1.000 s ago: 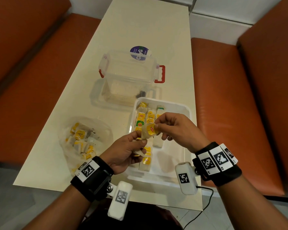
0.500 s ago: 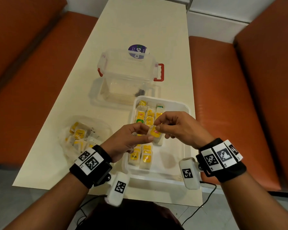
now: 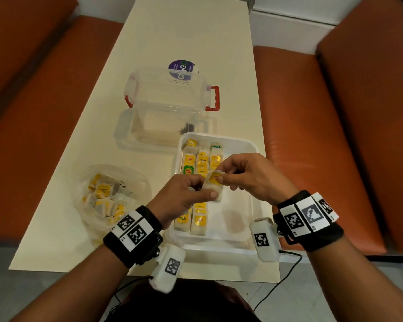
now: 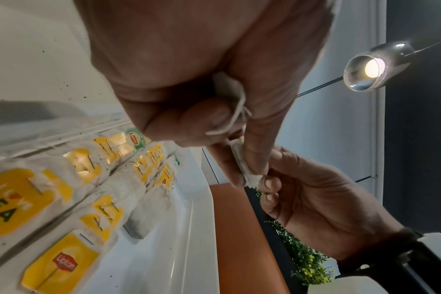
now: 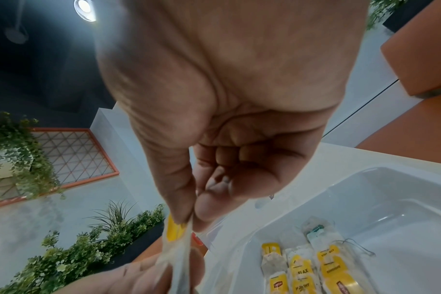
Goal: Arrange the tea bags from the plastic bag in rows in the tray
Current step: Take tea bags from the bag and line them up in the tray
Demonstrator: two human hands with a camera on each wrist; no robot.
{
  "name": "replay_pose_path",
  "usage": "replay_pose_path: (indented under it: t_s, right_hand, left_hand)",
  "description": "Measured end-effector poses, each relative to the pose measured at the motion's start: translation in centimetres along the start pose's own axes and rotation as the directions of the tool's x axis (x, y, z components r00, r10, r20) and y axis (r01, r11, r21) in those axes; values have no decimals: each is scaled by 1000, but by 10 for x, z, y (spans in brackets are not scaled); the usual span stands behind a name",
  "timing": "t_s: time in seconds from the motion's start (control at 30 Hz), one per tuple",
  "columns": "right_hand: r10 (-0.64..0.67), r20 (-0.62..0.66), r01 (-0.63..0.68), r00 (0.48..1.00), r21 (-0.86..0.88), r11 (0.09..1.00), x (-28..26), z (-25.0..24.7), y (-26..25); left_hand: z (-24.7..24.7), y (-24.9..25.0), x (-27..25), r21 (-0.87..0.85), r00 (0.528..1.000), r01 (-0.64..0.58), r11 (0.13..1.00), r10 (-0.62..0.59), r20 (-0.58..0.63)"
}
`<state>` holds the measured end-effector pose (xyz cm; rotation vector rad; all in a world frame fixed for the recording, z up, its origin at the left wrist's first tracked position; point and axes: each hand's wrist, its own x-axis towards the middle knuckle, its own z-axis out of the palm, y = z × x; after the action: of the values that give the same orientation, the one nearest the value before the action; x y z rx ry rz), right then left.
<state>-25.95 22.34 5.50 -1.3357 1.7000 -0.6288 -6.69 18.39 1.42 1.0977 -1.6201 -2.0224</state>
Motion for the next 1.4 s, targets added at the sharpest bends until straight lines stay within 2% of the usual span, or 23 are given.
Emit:
replay_pose_path:
  t_s: [0.27, 0.5, 0.67, 0.87, 1.07, 1.3, 1.4]
  right_hand:
    - [-21, 29, 22, 999, -32, 999, 2, -4, 5]
    - [-14, 4, 14, 1000, -124, 992, 10, -6, 19]
    - [34, 35, -25, 999, -223, 974, 15, -1, 32]
    - [176, 182, -94, 967, -388, 917, 18, 17, 48]
    - [256, 171, -140, 951, -500, 855, 34, 32, 58]
    - [291, 81, -207, 953, -526, 825, 46, 33, 60]
    - [300, 60, -226, 952, -524, 821, 48, 33, 59]
  left_hand:
    - [-1, -9, 3, -46, 998, 53, 997, -55, -36]
    - [-13, -14, -2, -168, 960, 173, 971, -204, -190]
    - [-21, -16, -12, -368, 942, 185, 911, -272, -198]
    - [-28, -24, -22, -598, 950, 114, 793, -262, -167]
    - [-27, -21, -28, -734, 956, 101, 671, -269, -115]
    - [-22, -18, -32, -698, 959, 98, 710, -254, -124]
    - [-22, -19, -33, -705, 960, 107, 701, -257, -110]
